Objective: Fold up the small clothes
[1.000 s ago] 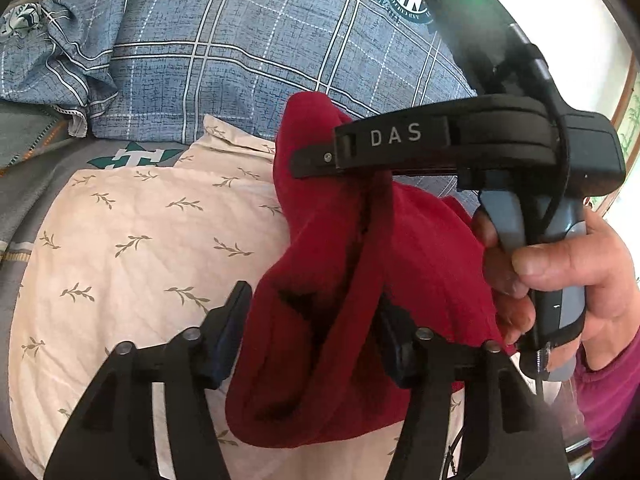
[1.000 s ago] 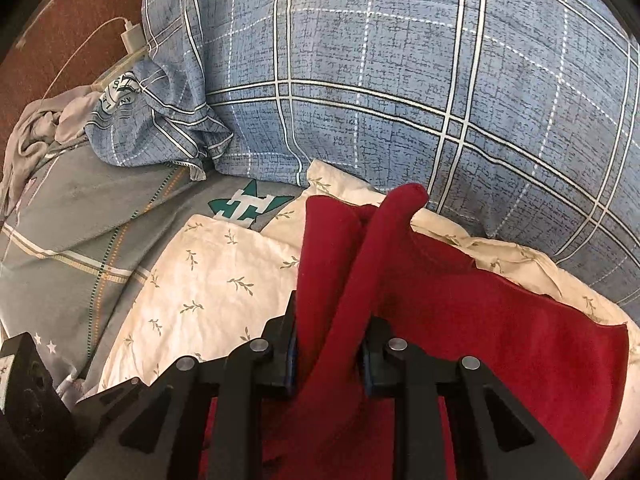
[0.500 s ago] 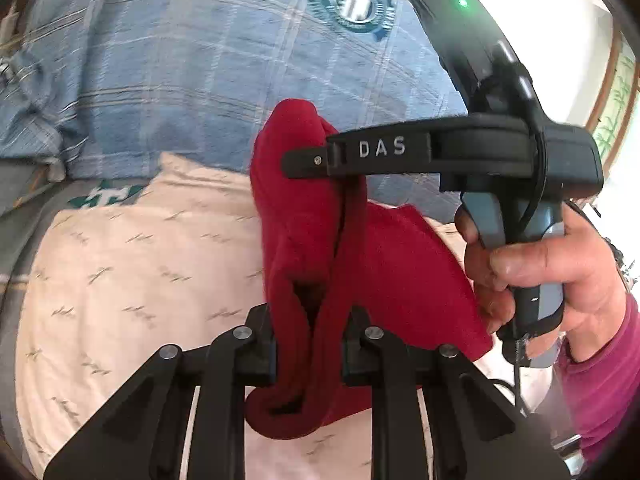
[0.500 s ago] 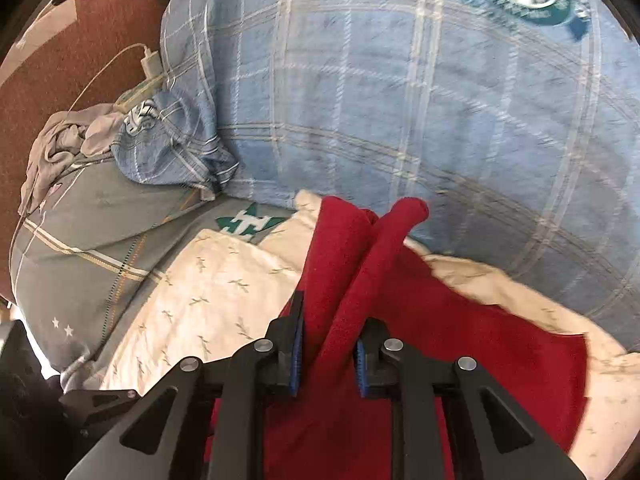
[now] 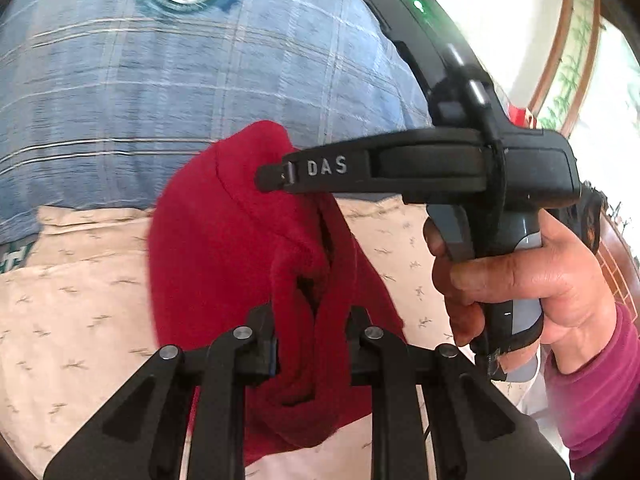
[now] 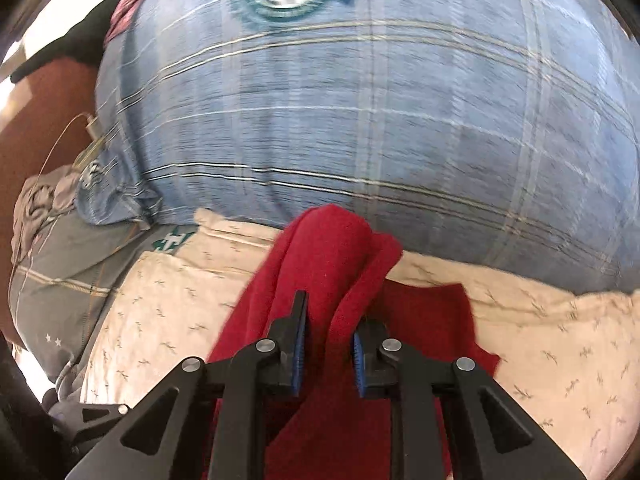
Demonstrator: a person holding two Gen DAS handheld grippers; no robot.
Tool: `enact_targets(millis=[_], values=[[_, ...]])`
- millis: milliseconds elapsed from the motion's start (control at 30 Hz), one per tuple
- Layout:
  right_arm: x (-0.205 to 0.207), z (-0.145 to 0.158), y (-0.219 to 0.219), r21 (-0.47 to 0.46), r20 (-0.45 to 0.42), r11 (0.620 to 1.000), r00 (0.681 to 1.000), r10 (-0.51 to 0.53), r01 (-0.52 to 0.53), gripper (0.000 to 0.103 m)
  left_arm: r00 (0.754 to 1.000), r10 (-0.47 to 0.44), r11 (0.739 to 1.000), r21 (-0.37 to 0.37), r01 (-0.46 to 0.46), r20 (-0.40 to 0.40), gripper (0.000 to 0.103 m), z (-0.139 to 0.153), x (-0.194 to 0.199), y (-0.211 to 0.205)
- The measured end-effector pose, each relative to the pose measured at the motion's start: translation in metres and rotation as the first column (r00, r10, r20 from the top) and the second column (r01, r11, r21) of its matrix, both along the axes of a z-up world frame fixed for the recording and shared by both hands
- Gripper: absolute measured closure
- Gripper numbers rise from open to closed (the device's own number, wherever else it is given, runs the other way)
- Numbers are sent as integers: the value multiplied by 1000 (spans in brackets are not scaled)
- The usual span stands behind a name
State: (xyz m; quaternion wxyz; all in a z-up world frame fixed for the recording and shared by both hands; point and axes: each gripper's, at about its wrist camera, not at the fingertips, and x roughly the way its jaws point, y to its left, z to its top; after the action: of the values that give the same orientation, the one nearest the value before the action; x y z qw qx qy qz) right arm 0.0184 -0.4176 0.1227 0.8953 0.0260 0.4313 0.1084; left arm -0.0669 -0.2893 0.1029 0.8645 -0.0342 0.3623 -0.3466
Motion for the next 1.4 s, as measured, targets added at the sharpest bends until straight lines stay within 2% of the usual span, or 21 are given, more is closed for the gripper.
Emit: enact_targets(millis=[300,567,600,633,667,700,733,767,800,867,933,1067,1167,1233,1267,1300,1333,1400], values=[[0,-42,-53,45,-68,995,994,-81,84,85,998,-38,998,57,41,-49,86,-29,0,-54],[-17,-45,-70,69,-60,991,992,-111,115,84,998,-53,996,76,55,-29,86,-28,-4,-74],[-16,-50,-72,77,-68,988,989,-129,134,82,998,-56,995,76,59,-39,84,-31,-3,-77],[-15,-55,-73,72,-76,986,986,-146,152,77,997,-68,995,76,72,-47,76,-33,-9,-77],[-14,-59,-74,65,-85,985,984,-156,161,69,994,-88,993,76,93,-62,63,-36,-8,-79],[-13,-63,-74,53,-97,983,981,-168,173,69,990,-112,990,71,118,-87,56,-38,-9,-79],[-16,-64,-76,59,-97,981,980,-176,182,69,987,-129,989,59,135,-100,50,-38,-13,-77],[-21,-62,-79,72,-90,979,979,-183,190,69,985,-143,988,52,148,-95,48,-34,-17,-74],[-29,-56,-83,84,-80,976,977,-196,202,67,983,-163,985,51,167,-81,47,-29,-25,-67],[-46,-45,-90,116,-58,970,976,-208,213,62,982,-182,982,50,185,-48,38,-18,-38,-49],[-68,-34,-95,178,-32,962,978,-204,207,55,987,-160,985,55,161,-14,36,-12,-44,-25],[-101,-28,-88,259,-25,952,986,-163,164,42,996,-60,992,119,52,65,36,-7,-42,14],[-115,-38,-71,305,-50,943,991,-127,136,40,999,10,990,143,-15,39,36,-19,-29,32],[-114,-45,-57,300,-59,947,993,-101,114,43,999,31,989,145,-34,22,36,-26,-25,35],[-114,-48,-50,282,-56,954,994,-93,105,52,999,35,988,148,-37,19,36,-28,-28,38],[-115,-53,-43,237,-56,966,994,-94,105,78,999,37,988,153,-38,13,36,-31,-28,37],[-114,-55,-41,206,-56,973,994,-98,107,90,999,37,987,155,-37,5,36,-32,-27,36],[-122,-59,-40,154,-41,982,994,-103,108,96,1000,28,988,151,-27,-4,36,-35,-30,34]])
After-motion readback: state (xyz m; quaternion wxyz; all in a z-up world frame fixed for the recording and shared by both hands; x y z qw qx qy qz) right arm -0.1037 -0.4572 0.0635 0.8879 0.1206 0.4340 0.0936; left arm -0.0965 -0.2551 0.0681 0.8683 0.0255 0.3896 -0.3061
